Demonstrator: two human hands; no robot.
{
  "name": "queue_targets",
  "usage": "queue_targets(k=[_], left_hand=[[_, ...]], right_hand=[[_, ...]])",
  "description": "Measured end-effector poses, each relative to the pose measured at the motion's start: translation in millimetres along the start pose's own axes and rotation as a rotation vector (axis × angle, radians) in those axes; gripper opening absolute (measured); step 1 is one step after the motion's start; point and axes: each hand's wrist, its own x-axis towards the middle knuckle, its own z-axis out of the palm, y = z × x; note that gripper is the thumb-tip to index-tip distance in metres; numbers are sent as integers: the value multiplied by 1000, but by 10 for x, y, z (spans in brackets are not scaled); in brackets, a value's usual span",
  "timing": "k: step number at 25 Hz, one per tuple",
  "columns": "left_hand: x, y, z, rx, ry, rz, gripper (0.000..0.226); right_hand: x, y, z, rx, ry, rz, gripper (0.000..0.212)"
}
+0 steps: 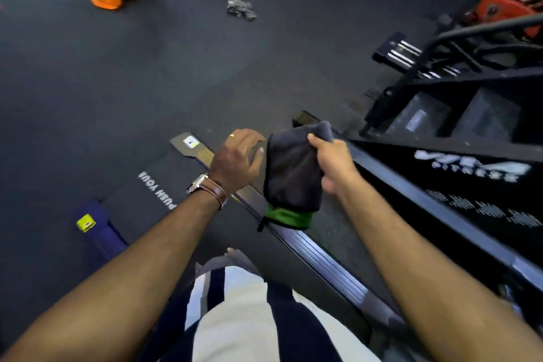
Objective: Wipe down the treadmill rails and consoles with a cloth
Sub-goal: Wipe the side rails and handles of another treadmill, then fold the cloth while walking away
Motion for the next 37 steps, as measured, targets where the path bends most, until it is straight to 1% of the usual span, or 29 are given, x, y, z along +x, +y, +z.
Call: queue_targets(k=[1,3,5,7,8,10,11,12,14,17,21,25,29,33,35,37], left_hand=[[-72,-112,-175,35,14,-28,18],[-220,-370,-532,108,70,-121,21],[-291,-602,-808,147,120,-205,22],[-454,-892,-1143,222,170,-298,21],[-516,-1027,-1288,253,196,-333,21],[-657,-1320,-1584,292,229,-398,22],[-743,-1484,-1729,316,251,-434,23],[-831,-1671,-1870,346,276,-470,24],[-985,-2078,-2171,399,315,-539,25],[-996,-2720,-2718,474,317,-602,26],[-694,-3513,-3726,585,330,-646,26],[-420,-4110,-4514,635,361,-668,27],[-30,-4852,-5247,713,436,-659,29],[470,-5670,-5875,800,535,-641,29],[664,-6083,-6096,817,594,-658,29],[810,-6525,-6267,825,641,-690,27]], right_hand=[[6,-61,139,-92,-27,-35,14],[-32,-159,484,-403,-98,-157,19],[-53,-283,779,-657,-120,-319,21],[-102,-363,1299,-864,-226,-521,22],[-106,-390,1544,-948,-278,-620,20],[-124,-431,2081,-1083,-357,-777,9],[-141,-426,2385,-1123,-396,-833,10],[-154,-417,2691,-1139,-435,-876,17],[-130,-376,3332,-1130,-496,-934,30],[-48,-419,4374,-1108,-568,-991,35],[-145,-794,5764,-978,-656,-1112,27],[-260,-1223,6897,-867,-707,-1218,18],[-310,-1750,8074,-705,-789,-1251,26],[-209,-2268,9189,-483,-836,-1347,23],[-77,-2415,9669,-438,-893,-1385,22],[116,-2497,10191,-437,-957,-1363,16]])
